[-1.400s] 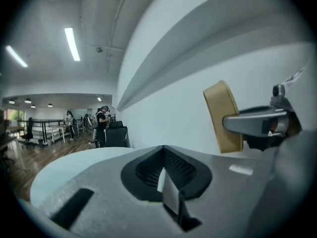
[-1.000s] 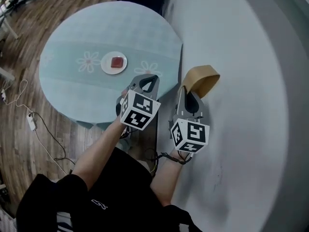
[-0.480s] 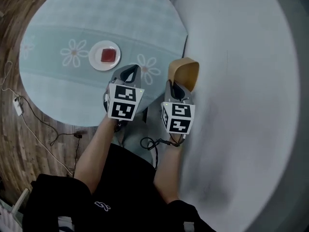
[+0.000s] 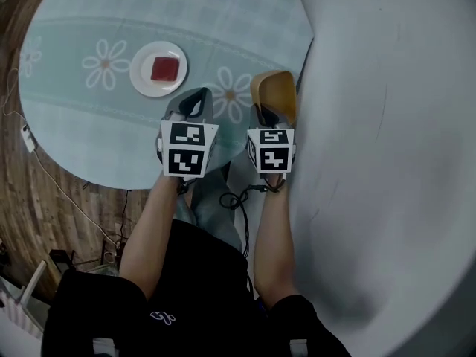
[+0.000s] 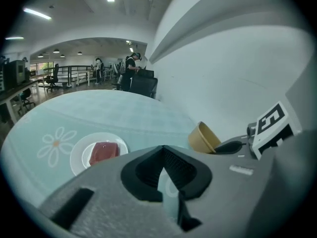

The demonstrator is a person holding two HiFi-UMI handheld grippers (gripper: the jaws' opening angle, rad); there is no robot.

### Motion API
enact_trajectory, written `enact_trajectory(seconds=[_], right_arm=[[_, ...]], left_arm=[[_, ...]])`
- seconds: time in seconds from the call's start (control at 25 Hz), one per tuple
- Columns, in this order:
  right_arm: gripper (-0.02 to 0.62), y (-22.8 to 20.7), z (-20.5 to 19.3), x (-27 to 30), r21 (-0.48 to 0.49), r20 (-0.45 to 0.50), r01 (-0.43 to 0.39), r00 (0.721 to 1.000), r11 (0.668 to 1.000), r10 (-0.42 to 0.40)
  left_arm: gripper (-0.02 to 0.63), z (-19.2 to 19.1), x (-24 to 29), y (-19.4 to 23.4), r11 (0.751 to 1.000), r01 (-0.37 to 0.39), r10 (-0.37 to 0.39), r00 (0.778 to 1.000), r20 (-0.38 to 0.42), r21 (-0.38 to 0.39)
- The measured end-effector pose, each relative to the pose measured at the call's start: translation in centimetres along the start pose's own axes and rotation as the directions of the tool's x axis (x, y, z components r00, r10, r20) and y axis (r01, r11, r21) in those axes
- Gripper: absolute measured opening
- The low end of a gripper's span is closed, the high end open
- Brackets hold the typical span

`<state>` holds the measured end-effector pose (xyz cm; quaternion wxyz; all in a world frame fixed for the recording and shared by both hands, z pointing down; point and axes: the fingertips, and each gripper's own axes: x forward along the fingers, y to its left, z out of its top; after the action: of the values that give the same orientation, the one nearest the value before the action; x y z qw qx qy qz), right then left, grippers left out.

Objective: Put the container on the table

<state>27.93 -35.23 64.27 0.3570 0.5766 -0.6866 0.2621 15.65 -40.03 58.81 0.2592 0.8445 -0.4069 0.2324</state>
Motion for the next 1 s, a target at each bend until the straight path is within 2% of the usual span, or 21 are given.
enact_trajectory(seconds=[0.28, 0.36, 0.44, 0.48, 0.56, 0.72, 0.92, 1.0], right_arm=[[0.037, -0.1, 0.3, 2.7, -0.016, -0.068, -0.076, 0.995, 0.997, 0.075], [0.075, 0.3, 0.9, 2.7, -0.023, -0.051, -0.105, 0.993, 0.994, 0.104], [0.147, 0.5, 1.8, 2.5, -0.04, -0.022, -0.11, 0.994, 0.993, 0.109], [0.147, 0.4, 2.3, 2.3, -0.046, -0.009, -0.102, 0.995, 0.994, 0.102], [0.141, 0.0, 3.5, 1.3, -0.028, 0.037, -0.077, 0.996, 0.997, 0.078], [0.121, -0.9, 6.8, -2.3, 0.088, 0.179, -0.056, 0.983, 0.995, 0.039], [0.037, -1.8, 10.2, -7.8, 0.224, 0.366, -0.025, 0.929, 0.974, -0.06], [0.011, -1.6, 11.0, -9.9, 0.269, 0.427, -0.047, 0.901, 0.962, -0.075]], left_arm=[[0.002, -0.3, 1.6, -1.3, 1.0, -0.012, 0.012, 1.0, -0.02, -0.011], [0.002, -0.2, 1.7, -1.5, 1.0, -0.018, 0.018, 1.0, -0.019, -0.012], [0.002, 0.0, 1.7, -1.7, 1.0, -0.019, 0.019, 1.0, -0.016, -0.014], [0.002, 0.1, 1.6, -1.8, 1.0, -0.019, 0.018, 1.0, -0.013, -0.015], [0.002, 0.3, 1.3, -1.9, 1.0, -0.017, 0.017, 1.0, -0.006, -0.018], [0.002, 1.4, 0.3, -2.0, 1.0, -0.009, 0.01, 1.0, 0.025, -0.026], [0.002, 4.6, -1.9, -2.9, 1.0, 0.015, -0.013, 0.994, 0.109, -0.012], [0.002, 6.2, -3.2, -3.2, 1.0, 0.019, -0.019, 0.988, 0.152, 0.004]])
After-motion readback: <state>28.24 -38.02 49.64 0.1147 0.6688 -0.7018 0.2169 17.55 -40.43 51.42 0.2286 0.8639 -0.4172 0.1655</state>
